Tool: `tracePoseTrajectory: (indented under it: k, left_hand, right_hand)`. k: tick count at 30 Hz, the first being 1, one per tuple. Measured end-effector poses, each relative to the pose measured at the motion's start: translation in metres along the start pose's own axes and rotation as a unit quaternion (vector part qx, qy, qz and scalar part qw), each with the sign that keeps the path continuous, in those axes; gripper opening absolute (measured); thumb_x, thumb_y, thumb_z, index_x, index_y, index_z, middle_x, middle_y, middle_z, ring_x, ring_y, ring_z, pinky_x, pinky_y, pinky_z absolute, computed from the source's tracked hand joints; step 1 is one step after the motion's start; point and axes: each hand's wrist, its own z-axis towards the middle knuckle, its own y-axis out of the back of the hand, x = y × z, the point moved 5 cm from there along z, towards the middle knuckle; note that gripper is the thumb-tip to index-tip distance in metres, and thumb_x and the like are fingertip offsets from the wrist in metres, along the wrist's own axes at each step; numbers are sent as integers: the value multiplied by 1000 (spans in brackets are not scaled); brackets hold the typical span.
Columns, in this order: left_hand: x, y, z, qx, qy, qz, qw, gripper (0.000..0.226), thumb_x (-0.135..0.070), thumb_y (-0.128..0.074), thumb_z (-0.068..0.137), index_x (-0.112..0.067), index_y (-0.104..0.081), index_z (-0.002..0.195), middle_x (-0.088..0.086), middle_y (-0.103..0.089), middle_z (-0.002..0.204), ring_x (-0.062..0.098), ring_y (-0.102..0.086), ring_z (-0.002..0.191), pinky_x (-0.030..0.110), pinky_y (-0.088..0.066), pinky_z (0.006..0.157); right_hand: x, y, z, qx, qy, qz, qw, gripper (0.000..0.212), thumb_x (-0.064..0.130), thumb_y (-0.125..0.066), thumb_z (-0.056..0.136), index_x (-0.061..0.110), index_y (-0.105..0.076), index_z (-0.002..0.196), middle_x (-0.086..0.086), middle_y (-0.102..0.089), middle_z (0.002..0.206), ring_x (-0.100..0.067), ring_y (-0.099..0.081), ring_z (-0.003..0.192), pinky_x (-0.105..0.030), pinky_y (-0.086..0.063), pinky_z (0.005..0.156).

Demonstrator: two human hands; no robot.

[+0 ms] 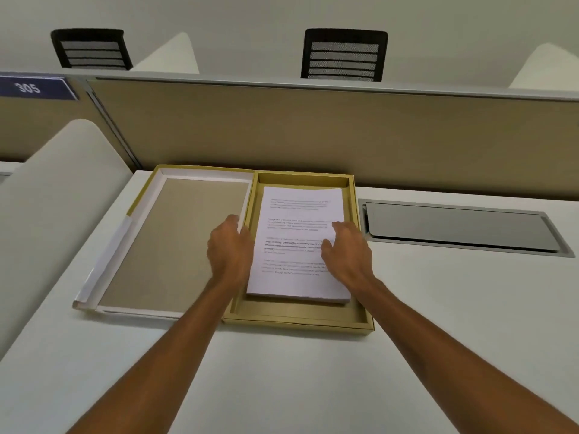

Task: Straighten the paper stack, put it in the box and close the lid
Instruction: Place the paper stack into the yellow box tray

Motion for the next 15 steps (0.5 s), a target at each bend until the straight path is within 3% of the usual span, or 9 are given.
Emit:
tracePoseTrajectory:
  k: [2,4,8,12,15]
  left_hand:
    - [25,28,-19,-58,57,-53,995,27,-21,-61,95,-15,-66,121,8,-72,114,22,-67,94,31,-50,75]
    - [64,50,-43,-100,161,-115,975,20,-20,-62,92,-18,-67,111,5,-72,102,20,-65,86,31,-48,70]
    - [151,63,-94,-90,394,-249,880,22,-15,-60,84,-10,-61,105,10,-68,77,29,-69,64,49,-59,75]
    - [190,59,-107,-44,475,-344,809,43,-26,-77,81,1,-57,107,17,-63,86,33,-68,68,42,-60,65]
    - [195,56,-96,-27,470,-353,809,42,-30,-79,81,2,-62,102,20,-67,91,34,-70,69,43,-61,68]
  right_hand:
    - [7,0,-19,4,39,25,999,43,19,-66,94,7,-57,135,-10,-57,139,-26,-57,122,-35,-51,95]
    - [14,-4,-39,19,66,42,997,44,18,-65,95,7,-56,136,-10,-56,142,-25,-53,127,-36,-47,104]
    - [33,-22,-83,66,73,50,994,42,22,-61,97,13,-56,138,-5,-53,146,-21,-49,133,-36,-41,110]
    - [58,-50,-146,74,164,-40,983,46,24,-62,96,12,-56,140,-9,-52,149,-28,-48,138,-41,-35,114]
    - [64,-79,-185,138,173,-122,967,59,43,-31,104,18,-27,157,-6,-20,166,-26,-13,154,-45,-1,124]
